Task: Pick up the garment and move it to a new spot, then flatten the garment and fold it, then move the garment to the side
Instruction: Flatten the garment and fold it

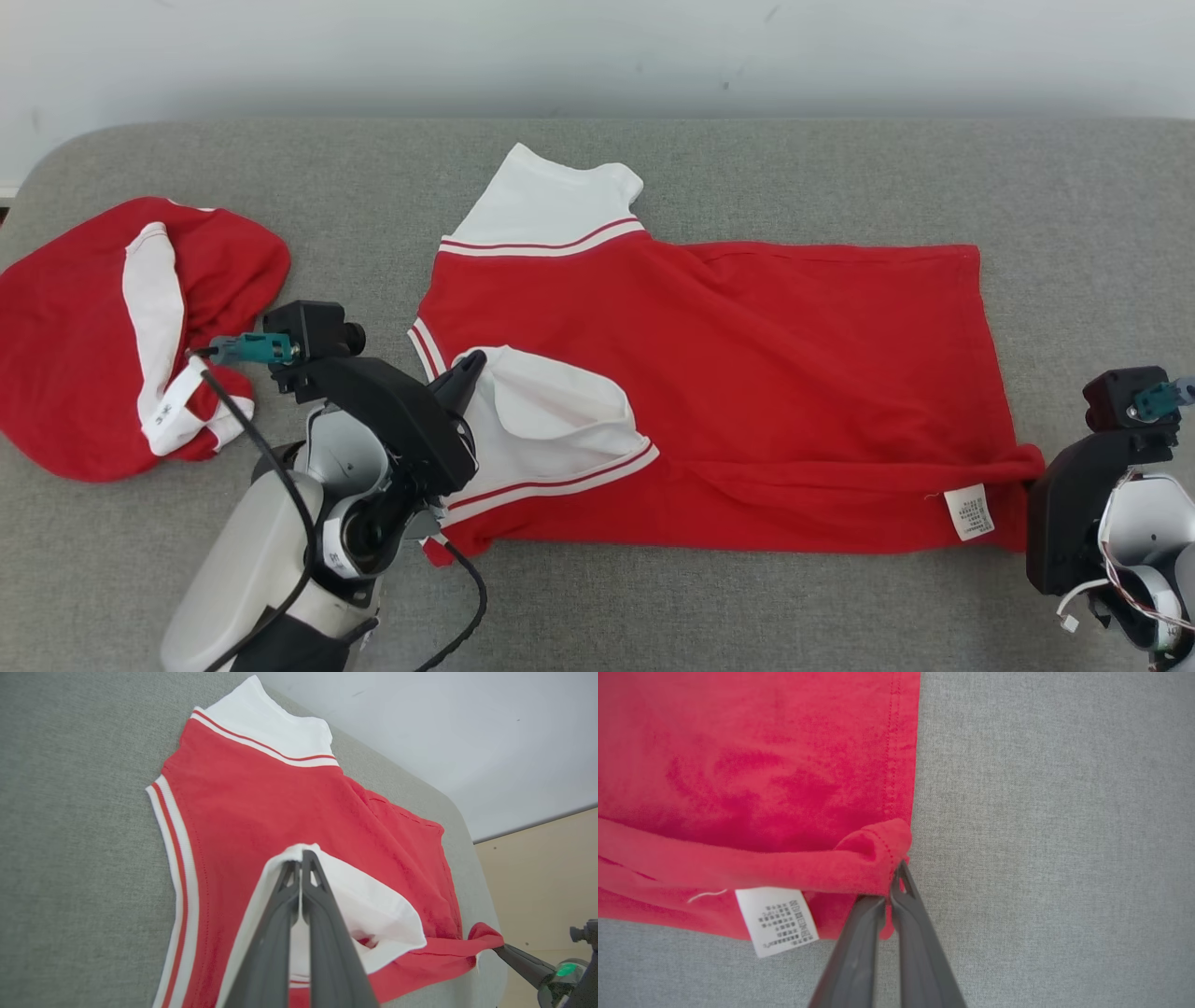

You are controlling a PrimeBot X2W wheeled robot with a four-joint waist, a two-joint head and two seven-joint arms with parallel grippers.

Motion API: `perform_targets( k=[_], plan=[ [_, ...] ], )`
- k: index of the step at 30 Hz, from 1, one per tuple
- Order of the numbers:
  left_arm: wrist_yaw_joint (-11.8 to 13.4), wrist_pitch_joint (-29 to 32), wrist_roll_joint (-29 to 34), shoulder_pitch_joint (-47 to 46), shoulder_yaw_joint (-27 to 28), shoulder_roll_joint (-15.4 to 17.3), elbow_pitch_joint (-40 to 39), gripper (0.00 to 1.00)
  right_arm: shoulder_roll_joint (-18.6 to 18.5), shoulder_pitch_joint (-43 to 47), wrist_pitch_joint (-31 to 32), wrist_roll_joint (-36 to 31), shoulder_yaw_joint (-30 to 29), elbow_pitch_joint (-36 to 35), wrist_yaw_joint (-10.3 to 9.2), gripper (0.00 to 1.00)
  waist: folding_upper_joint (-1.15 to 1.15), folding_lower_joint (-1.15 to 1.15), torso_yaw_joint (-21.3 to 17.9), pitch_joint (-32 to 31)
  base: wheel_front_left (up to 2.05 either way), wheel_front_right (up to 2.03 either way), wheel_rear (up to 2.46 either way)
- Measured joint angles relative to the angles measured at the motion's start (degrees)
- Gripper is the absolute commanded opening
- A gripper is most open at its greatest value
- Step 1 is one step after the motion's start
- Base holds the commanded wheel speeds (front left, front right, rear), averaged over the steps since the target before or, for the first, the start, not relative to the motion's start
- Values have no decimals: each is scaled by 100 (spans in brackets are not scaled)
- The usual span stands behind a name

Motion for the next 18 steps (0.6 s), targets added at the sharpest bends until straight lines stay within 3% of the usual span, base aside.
perform_targets(
  k=[18],
  plan=[
    [-205, -363, 257, -400, -174, -80, 917, 0, 219, -458, -495, -191, 56, 825, -108, 0, 0, -1, -40, -50, 0, 0, 0]
  ],
)
